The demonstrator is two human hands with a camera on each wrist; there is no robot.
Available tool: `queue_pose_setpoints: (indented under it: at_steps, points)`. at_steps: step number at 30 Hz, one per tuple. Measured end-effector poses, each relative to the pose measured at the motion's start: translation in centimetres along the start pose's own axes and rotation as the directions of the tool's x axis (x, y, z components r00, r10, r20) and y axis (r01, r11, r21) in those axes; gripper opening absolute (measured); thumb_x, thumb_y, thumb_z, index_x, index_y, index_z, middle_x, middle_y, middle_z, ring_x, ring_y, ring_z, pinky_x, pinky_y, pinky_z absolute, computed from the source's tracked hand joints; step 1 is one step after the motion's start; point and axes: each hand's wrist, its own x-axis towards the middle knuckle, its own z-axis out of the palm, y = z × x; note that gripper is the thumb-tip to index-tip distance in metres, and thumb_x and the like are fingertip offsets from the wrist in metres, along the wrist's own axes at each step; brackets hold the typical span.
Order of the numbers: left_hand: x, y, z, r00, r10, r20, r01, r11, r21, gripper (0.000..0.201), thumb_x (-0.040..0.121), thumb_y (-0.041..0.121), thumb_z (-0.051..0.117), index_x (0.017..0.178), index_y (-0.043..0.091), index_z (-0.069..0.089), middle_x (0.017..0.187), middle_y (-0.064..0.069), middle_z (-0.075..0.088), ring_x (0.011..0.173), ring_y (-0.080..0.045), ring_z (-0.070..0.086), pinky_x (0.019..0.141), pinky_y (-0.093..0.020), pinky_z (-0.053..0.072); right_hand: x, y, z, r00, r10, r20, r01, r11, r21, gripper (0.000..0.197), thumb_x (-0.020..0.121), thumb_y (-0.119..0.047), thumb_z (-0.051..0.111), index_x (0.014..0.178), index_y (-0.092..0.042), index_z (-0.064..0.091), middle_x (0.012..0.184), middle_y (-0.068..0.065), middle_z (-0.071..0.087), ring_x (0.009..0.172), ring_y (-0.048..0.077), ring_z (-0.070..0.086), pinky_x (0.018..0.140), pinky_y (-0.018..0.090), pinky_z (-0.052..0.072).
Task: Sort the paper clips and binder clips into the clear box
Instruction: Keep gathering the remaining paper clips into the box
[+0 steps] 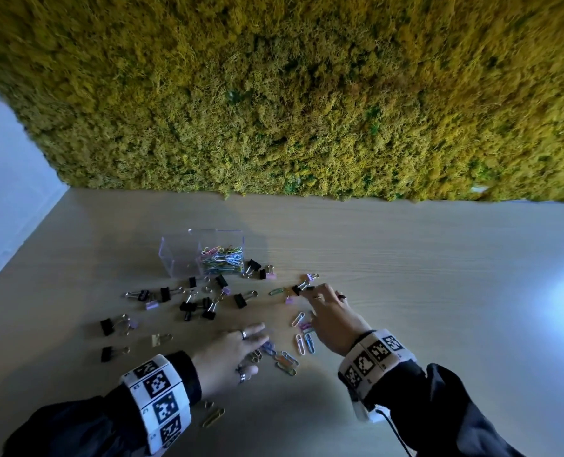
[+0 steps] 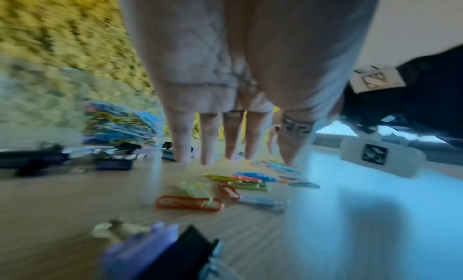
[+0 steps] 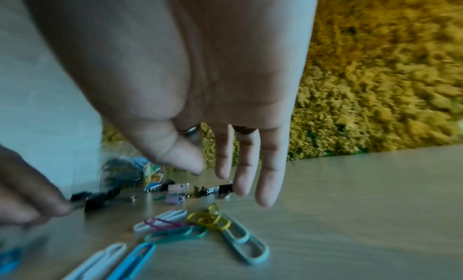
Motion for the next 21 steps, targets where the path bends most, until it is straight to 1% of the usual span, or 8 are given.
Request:
queue_pose_setpoints:
  at_steps: [3, 6, 9, 11, 12, 15, 18, 21]
  points:
    - [-0.7, -0.7, -0.3, 0.987, -0.107, -0.118, 0.091, 0.987, -0.131, 0.054, 0.093, 0.022, 0.047, 0.142, 0.02, 0.025, 0.15, 0.004, 0.018, 0.133, -0.013, 0.031, 0.107, -0.02, 0.024, -0.7, 0.7, 0.5, 0.999, 0.037, 0.016, -0.039, 0.989, 0.141, 0.041, 0.086, -0.027, 0.038, 0.122, -0.017, 0.053, 0.125, 0.007, 0.05, 0.116, 0.028, 0.047, 0.103, 0.036, 0.036]
    - [-0.6, -1.2, -0.5, 0.986, -0.132, -0.107, 0.12, 0.987, -0.111, 0.05, 0.092, 0.023, 0.049, 0.139, 0.016, 0.033, 0.144, 0.002, 0.028, 0.129, -0.014, 0.035, 0.102, -0.018, 0.026, -1.5, -0.5, 1.5, 0.998, -0.048, 0.039, 0.037, 0.972, 0.233, 0.045, 0.075, -0.033, 0.034, 0.105, -0.02, 0.066, 0.117, 0.007, 0.058, 0.113, 0.025, 0.05, 0.102, 0.034, 0.038]
    - [-0.7, -1.3, -0.5, 0.987, -0.079, -0.137, 0.067, 0.994, -0.087, 0.041, 0.091, 0.021, 0.05, 0.131, 0.018, 0.046, 0.136, 0.004, 0.042, 0.122, -0.012, 0.042, 0.092, -0.012, 0.027, -2.4, -1.8, 2.2, 0.995, -0.101, -0.019, 0.102, 0.937, 0.335, 0.063, 0.073, -0.042, 0.024, 0.109, -0.01, 0.063, 0.122, 0.009, 0.054, 0.117, 0.021, 0.048, 0.105, 0.03, 0.035]
    - [-1.2, -1.5, -0.5, 0.981, -0.112, -0.161, 0.096, 0.99, -0.1, 0.045, 0.089, 0.023, 0.053, 0.133, 0.021, 0.043, 0.136, 0.005, 0.041, 0.121, -0.012, 0.043, 0.091, -0.014, 0.03, -2.9, -2.0, 2.1, 0.997, -0.065, -0.037, 0.073, 0.955, 0.287, 0.05, 0.084, -0.045, 0.042, 0.122, -0.013, 0.053, 0.129, 0.007, 0.046, 0.121, 0.022, 0.045, 0.106, 0.03, 0.034]
    - [-1.6, -1.7, -0.4, 0.979, -0.136, -0.155, 0.121, 0.987, -0.103, 0.052, 0.087, 0.027, 0.057, 0.135, 0.022, 0.038, 0.138, 0.006, 0.037, 0.121, -0.012, 0.042, 0.091, -0.017, 0.033, -3.0, -2.0, 2.0, 0.998, -0.056, -0.004, 0.055, 0.964, 0.259, 0.058, 0.082, -0.052, 0.052, 0.127, -0.017, 0.048, 0.131, 0.005, 0.041, 0.121, 0.022, 0.043, 0.106, 0.029, 0.033]
    - [-2.4, -2.1, -0.6, 0.989, -0.151, 0.009, 0.151, 0.986, -0.065, 0.089, 0.071, 0.038, 0.073, 0.142, 0.027, 0.021, 0.142, 0.005, 0.019, 0.12, -0.014, 0.039, 0.082, -0.022, 0.038, -3.2, -2.3, 2.4, 0.994, -0.032, 0.104, 0.009, 0.978, 0.211, 0.091, 0.056, -0.075, 0.055, 0.127, -0.019, 0.046, 0.131, 0.003, 0.032, 0.121, 0.024, 0.035, 0.105, 0.031, 0.031]
    - [-2.1, -2.0, -1.0, 0.986, -0.114, 0.122, 0.122, 0.991, -0.06, 0.104, 0.063, 0.034, 0.079, 0.143, 0.027, 0.014, 0.142, 0.002, 0.013, 0.122, -0.017, 0.035, 0.084, -0.026, 0.04, -3.0, -3.6, 3.6, 0.992, -0.047, 0.119, 0.029, 0.988, 0.154, 0.085, 0.059, -0.058, 0.072, 0.127, -0.015, 0.046, 0.131, 0.004, 0.028, 0.12, 0.025, 0.03, 0.107, 0.038, 0.033]
    - [-1.5, -1.9, -1.1, 0.99, -0.102, 0.099, 0.11, 0.991, -0.078, 0.098, 0.066, 0.026, 0.079, 0.143, 0.025, 0.018, 0.143, 0.003, 0.018, 0.126, -0.017, 0.032, 0.093, -0.028, 0.036, -2.3, -4.9, 4.3, 0.989, -0.079, 0.126, 0.056, 0.983, 0.173, 0.082, 0.06, -0.051, 0.076, 0.127, -0.012, 0.047, 0.128, 0.006, 0.031, 0.119, 0.027, 0.035, 0.105, 0.04, 0.037]
